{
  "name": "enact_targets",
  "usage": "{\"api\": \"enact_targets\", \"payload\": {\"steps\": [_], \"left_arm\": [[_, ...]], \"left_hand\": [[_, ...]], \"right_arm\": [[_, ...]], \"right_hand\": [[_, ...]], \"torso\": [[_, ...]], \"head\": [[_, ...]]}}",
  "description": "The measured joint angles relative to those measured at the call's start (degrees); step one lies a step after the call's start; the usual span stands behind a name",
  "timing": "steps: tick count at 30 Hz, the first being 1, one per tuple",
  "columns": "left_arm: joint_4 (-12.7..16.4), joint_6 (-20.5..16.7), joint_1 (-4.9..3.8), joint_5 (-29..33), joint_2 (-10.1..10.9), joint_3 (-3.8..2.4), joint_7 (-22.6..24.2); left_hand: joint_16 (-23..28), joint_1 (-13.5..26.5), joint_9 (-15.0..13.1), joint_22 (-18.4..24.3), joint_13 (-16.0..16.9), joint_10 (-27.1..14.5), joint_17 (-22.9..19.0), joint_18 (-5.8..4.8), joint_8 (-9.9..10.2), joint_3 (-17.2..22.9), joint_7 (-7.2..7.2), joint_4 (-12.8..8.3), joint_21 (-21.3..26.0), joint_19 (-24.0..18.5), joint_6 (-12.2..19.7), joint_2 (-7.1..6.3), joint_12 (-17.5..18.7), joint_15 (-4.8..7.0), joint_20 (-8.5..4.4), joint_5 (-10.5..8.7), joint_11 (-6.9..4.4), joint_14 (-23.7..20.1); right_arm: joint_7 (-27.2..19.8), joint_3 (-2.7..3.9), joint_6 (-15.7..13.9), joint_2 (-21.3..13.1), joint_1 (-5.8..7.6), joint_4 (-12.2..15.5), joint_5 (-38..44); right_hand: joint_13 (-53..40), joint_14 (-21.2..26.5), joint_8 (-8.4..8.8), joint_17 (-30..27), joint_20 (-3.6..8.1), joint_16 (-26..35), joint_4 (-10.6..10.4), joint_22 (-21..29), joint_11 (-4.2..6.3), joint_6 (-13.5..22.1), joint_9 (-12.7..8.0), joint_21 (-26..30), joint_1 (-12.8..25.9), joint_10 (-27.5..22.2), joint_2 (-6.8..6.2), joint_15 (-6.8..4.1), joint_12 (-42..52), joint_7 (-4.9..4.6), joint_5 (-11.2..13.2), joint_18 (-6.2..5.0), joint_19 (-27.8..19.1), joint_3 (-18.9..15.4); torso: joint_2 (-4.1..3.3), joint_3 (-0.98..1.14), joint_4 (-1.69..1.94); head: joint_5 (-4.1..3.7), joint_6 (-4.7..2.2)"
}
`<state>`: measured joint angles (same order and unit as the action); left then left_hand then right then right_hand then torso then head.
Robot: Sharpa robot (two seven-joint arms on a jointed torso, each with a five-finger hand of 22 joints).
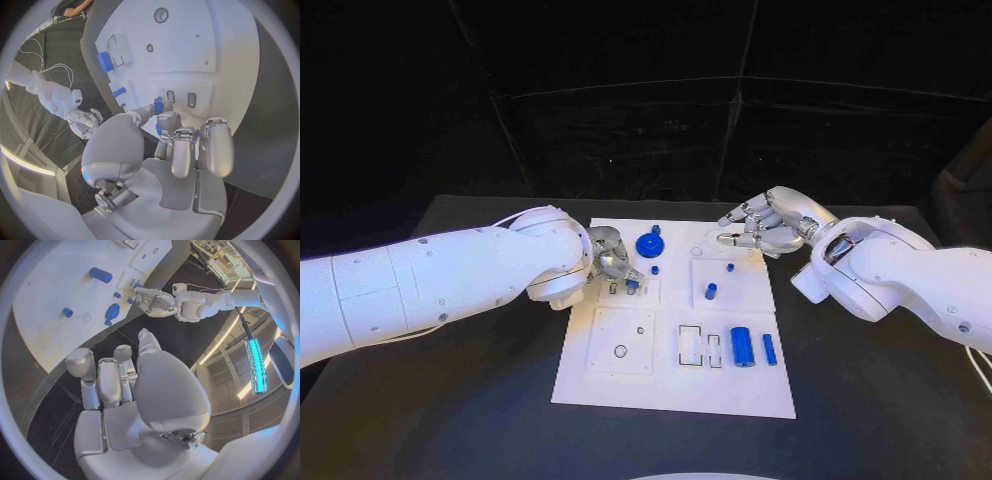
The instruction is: Assemble the parts on the task board
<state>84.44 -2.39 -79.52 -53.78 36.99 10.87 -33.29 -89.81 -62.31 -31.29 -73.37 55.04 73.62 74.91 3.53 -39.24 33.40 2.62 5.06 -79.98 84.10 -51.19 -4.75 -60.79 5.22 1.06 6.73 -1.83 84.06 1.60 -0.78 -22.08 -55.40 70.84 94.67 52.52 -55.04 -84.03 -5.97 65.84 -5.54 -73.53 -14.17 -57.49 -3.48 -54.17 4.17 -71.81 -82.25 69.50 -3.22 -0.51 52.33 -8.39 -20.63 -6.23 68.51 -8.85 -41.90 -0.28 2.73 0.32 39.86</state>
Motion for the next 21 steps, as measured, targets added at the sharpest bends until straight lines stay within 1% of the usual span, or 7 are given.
{"api": "enact_targets", "payload": {"steps": [5, 7, 12, 18, 21], "left_arm": [[-0.1, -0.2, 0.37, -0.9, 0.0, 0.38, -0.3], [-0.2, -0.2, 0.47, -1.3, 0.1, 0.49, -0.4], [-0.3, -0.1, 0.65, -2.1, 0.1, 0.89, -0.7], [-0.5, -0.2, 0.65, -2.6, -0.1, 1.1, -0.8], [-0.7, -0.2, 0.65, -2.8, -0.2, 1.16, -0.8]], "left_hand": [[0.0, 0.4, 0.0, 0.0, 0.1, 0.0, 0.0, 0.0, 0.0, 0.3, 0.08, -0.3, 0.0, 0.0, -0.1, -0.08, 0.0, 0.0, 0.0, -0.09, 0.0, 0.0], [0.0, 0.7, 0.0, -0.1, 0.1, 0.0, 0.0, 0.0, 0.0, 1.1, 0.09, -1.1, 0.0, 0.0, -0.1, -0.22, 0.0, 0.0, 0.0, -0.09, 0.0, 0.0], [0.0, 0.7, -0.1, -0.2, 0.2, 0.0, 0.0, 0.0, 0.0, 1.1, 0.09, -1.1, 0.0, 0.0, -0.1, -0.23, -0.4, 0.0, 0.0, -0.1, 0.01, 0.0], [0.0, 0.7, -0.1, -0.2, 0.2, 0.0, 0.0, 0.0, 0.0, 1.1, 0.09, -1.1, 0.0, 0.0, -0.1, -0.23, -0.4, 0.0, 0.0, -0.11, 0.01, 0.0], [0.0, 0.7, -0.1, -0.2, 0.3, 0.2, 0.0, 0.0, 0.0, 1.1, 0.16, -1.1, 0.0, 0.0, 0.0, -0.23, -0.4, 0.0, 0.0, -0.11, 0.2, 0.0]], "right_arm": [[0.0, 0.0, 0.0, 0.0, 0.0, -0.1, 0.0], [0.0, 0.0, 0.0, 0.0, 0.0, -0.1, 0.0], [-0.1, 0.0, 0.0, 0.1, 0.0, -0.1, 0.0], [-0.1, 0.0, 0.0, 0.2, 0.0, -0.2, 0.0], [-0.2, 0.0, 0.0, 0.2, 0.0, -0.2, 0.0]], "right_hand": [[0.0, 0.0, 0.0, 0.0, 0.0, 0.0, 0.0, 0.0, 0.0, 0.0, 0.0, 0.0, 0.0, 0.0, 0.0, 0.0, 0.0, 0.0, 0.0, 0.0, 0.0, 0.0], [0.0, 0.0, 0.0, 0.0, 0.0, 0.0, 0.0, 0.0, 0.0, 0.0, 0.0, 0.0, 0.0, 0.0, 0.0, 0.0, 0.0, 0.0, 0.0, 0.0, 0.0, 0.0], [0.2, 0.0, 0.0, -0.1, 0.0, 0.0, 0.0, 0.1, 0.0, 0.0, 0.0, 0.0, 0.0, 0.0, 0.0, 0.0, 0.0, 0.0, -0.3, 0.0, 0.0, -0.3], [0.2, 0.0, 0.0, -0.1, 0.0, 0.0, 0.0, 0.1, 0.0, 0.0, 0.0, 0.0, 0.0, 0.0, 0.0, 0.0, 0.0, 0.0, -0.3, 0.0, 0.0, -0.3], [0.2, 0.0, 0.0, -0.1, 0.0, 0.0, 0.0, 0.1, 0.0, 0.0, 0.0, 0.0, 0.0, 0.0, 0.0, 0.0, 0.0, 0.0, -0.3, 0.0, 0.0, -0.3]], "torso": [[0.0, 0.0, -0.01], [-0.01, 0.0, -0.03], [-0.04, 0.0, -0.11], [-0.06, 0.02, -0.13], [-0.07, 0.04, -0.13]], "head": [[0.13, 0.14], [0.17, 0.25], [0.25, 0.45], [0.27, 0.51], [0.27, 0.53]]}}
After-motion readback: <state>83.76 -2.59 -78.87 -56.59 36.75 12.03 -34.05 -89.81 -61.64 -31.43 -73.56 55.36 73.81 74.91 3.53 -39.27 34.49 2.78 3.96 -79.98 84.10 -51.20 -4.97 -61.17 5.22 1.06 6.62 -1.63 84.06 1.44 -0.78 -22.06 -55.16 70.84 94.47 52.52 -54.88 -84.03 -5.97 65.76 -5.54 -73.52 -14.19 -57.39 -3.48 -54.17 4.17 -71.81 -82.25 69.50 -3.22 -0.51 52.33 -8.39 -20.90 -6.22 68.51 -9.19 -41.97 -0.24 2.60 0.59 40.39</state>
